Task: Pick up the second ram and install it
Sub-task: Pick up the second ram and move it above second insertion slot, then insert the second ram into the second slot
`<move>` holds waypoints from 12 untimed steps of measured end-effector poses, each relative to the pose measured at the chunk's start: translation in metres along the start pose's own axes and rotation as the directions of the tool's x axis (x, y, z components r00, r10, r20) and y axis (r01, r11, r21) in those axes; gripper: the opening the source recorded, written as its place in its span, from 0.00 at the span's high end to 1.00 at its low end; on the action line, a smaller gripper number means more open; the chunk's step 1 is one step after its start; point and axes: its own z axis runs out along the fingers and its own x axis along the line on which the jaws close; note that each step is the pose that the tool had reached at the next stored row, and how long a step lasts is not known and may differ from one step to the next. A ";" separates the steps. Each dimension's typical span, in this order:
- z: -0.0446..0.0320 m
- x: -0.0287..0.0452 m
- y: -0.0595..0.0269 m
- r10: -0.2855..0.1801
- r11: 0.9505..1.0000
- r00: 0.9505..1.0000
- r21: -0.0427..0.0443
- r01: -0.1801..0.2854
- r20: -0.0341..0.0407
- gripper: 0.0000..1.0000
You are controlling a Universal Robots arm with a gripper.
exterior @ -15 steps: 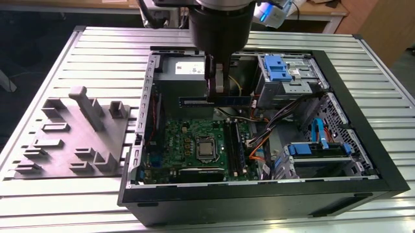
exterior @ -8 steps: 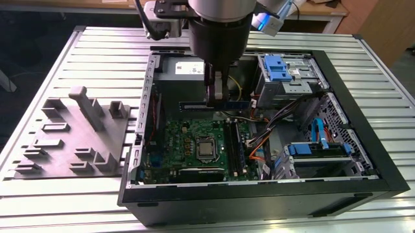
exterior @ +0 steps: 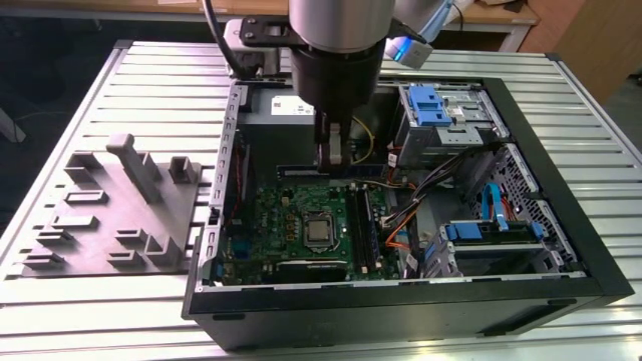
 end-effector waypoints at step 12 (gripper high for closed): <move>0.0090 0.0005 0.0022 0.000 1.000 1.000 0.000 0.000 0.000 0.89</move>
